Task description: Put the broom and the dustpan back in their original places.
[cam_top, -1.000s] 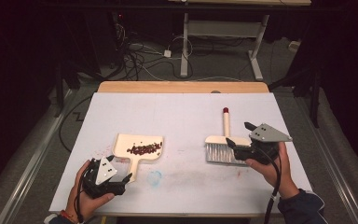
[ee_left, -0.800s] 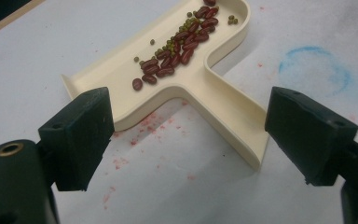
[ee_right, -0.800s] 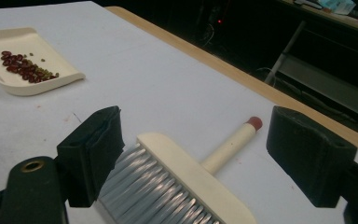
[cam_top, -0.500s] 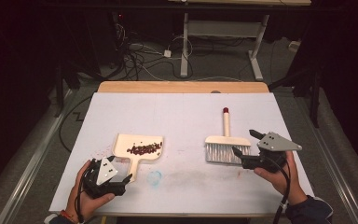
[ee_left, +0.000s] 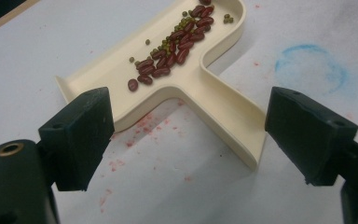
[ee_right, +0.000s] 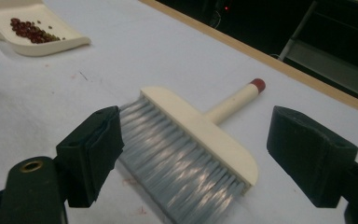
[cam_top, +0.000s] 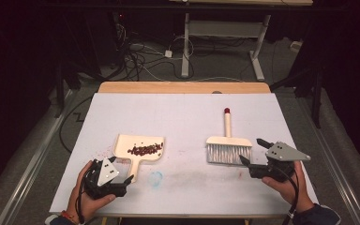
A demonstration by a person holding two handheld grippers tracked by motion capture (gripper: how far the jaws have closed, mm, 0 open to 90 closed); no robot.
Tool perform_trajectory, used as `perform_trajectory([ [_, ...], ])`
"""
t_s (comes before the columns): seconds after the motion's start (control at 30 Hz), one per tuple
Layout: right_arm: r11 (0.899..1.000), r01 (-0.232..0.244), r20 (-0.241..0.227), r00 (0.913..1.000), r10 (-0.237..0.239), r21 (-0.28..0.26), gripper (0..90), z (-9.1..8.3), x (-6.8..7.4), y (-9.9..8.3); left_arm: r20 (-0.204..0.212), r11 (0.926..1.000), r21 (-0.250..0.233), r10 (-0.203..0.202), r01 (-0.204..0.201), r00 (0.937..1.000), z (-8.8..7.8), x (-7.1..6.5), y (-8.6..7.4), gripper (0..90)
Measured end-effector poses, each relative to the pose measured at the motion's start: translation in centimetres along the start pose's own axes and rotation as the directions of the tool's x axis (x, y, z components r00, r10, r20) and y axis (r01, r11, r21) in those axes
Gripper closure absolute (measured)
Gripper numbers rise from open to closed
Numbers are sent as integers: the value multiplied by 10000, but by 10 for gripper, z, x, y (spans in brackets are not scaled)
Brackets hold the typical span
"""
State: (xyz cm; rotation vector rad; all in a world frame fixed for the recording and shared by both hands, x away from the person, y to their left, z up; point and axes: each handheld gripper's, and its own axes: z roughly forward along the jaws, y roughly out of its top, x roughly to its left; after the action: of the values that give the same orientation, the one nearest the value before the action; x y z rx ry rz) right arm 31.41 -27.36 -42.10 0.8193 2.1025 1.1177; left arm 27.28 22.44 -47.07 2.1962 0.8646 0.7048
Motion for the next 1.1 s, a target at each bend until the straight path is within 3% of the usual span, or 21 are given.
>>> perform_trajectory([
  [0.3,9994,-327,26,9995,327,102,186,-3,5,-19,100,9999,18,-168,168,9998,1,0,1,153],
  [0.5,9986,-357,251,9991,347,401,186,-5,13,-39,66,10000,-70,-14,15,10000,1,2,1,153],
  [0.63,9967,-459,51,9989,457,665,189,-6,16,-51,-15,9999,-143,6,-6,10000,-1,1,1,153],
  [1.1,9985,-227,188,9996,218,500,189,-10,22,-46,-33,9997,-141,193,-194,9998,-4,-3,1,153],
])
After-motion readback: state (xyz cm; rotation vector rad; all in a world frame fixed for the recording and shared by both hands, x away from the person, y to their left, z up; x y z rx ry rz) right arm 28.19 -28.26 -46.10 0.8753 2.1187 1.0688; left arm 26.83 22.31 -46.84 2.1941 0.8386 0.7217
